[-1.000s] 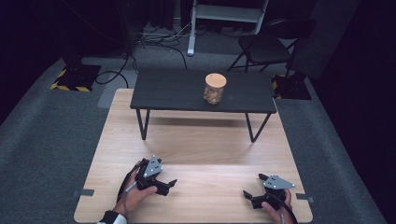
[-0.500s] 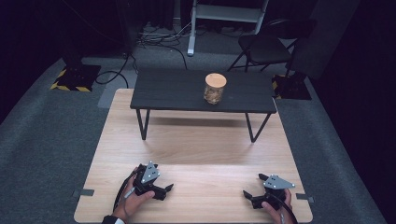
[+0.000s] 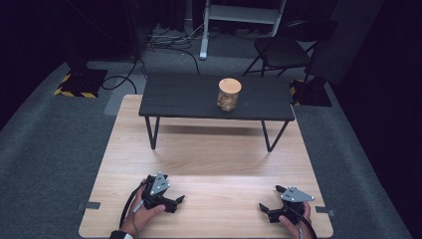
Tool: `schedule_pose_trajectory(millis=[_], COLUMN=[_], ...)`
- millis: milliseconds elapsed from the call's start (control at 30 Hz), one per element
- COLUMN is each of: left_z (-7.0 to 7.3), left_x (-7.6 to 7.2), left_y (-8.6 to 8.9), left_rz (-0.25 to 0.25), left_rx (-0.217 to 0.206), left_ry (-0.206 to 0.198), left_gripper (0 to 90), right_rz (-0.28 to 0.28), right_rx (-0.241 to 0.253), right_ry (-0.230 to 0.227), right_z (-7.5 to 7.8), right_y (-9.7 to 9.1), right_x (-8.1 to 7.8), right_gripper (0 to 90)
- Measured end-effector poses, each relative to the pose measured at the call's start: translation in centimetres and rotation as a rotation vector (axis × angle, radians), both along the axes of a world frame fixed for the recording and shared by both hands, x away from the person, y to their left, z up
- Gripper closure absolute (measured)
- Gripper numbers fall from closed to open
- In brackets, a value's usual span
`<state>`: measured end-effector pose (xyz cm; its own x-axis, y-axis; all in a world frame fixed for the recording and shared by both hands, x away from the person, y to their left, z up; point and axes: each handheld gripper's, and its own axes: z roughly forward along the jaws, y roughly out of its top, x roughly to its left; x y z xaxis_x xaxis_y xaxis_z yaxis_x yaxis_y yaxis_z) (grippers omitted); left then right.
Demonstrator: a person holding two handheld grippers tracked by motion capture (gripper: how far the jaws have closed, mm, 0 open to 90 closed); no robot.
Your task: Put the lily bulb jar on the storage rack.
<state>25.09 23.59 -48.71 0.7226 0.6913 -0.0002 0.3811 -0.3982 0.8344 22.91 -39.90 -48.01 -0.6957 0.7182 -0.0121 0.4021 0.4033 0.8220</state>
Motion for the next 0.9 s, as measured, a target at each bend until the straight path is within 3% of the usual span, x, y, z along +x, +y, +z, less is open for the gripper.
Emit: schedule_pose_trajectory(millis=[900], left_z=[-0.09], left_x=[0.09], left_y=[0.19], left_rz=[0.000], left_rx=[-0.012], left_ry=[0.004], left_gripper=[0.5], right_rz=[0.000], right_rx=[0.000], right_ry=[0.000], right_z=[0.00], right_y=[0.01], right_x=[0.00], right_gripper=[0.0])
